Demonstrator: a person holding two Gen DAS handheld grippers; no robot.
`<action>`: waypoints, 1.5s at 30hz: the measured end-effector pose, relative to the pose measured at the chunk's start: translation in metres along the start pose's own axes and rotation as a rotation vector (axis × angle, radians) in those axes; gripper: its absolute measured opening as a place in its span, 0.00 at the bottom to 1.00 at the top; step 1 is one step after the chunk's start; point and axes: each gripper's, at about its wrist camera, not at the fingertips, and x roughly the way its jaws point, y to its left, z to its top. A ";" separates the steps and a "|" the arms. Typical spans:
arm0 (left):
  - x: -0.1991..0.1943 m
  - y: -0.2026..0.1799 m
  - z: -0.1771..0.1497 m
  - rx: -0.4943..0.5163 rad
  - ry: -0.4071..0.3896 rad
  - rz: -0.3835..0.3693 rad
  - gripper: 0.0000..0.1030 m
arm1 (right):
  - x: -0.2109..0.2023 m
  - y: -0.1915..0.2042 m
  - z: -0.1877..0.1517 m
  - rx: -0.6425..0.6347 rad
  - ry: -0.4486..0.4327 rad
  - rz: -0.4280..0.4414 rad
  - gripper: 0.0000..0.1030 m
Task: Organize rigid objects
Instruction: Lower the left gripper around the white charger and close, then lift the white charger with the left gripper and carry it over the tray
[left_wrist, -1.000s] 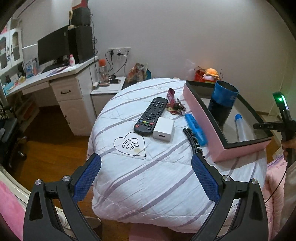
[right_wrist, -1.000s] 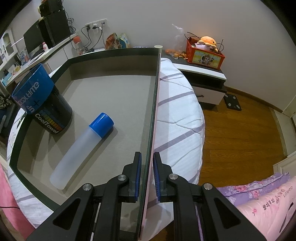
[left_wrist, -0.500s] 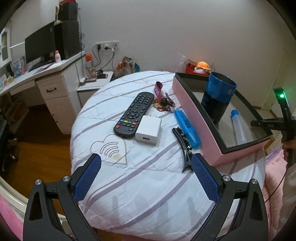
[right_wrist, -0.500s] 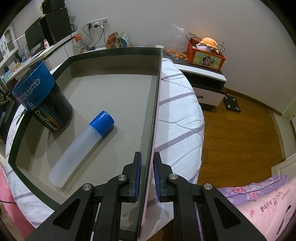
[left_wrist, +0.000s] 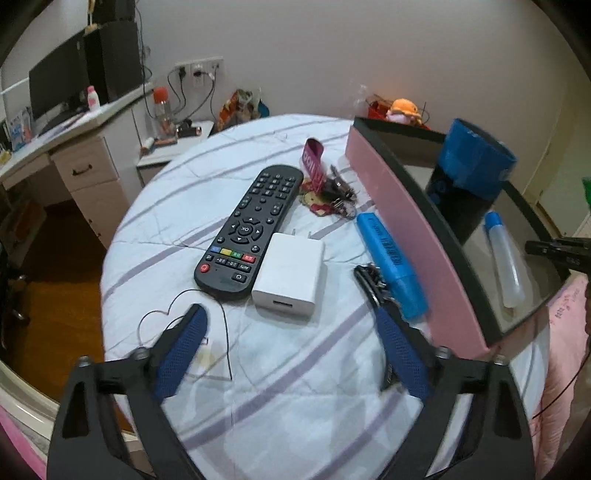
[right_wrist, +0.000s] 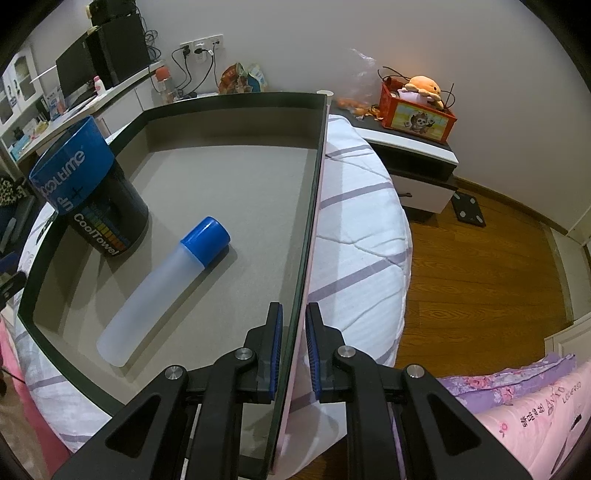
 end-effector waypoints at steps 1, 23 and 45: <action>0.007 0.001 0.002 -0.003 0.022 0.002 0.81 | 0.000 0.001 0.001 0.000 0.000 0.000 0.13; 0.027 -0.007 0.008 0.065 0.105 -0.013 0.42 | 0.000 -0.001 0.001 0.008 0.001 0.014 0.13; 0.016 -0.012 -0.006 0.058 0.088 0.007 0.43 | 0.002 -0.003 0.001 0.020 0.008 0.032 0.14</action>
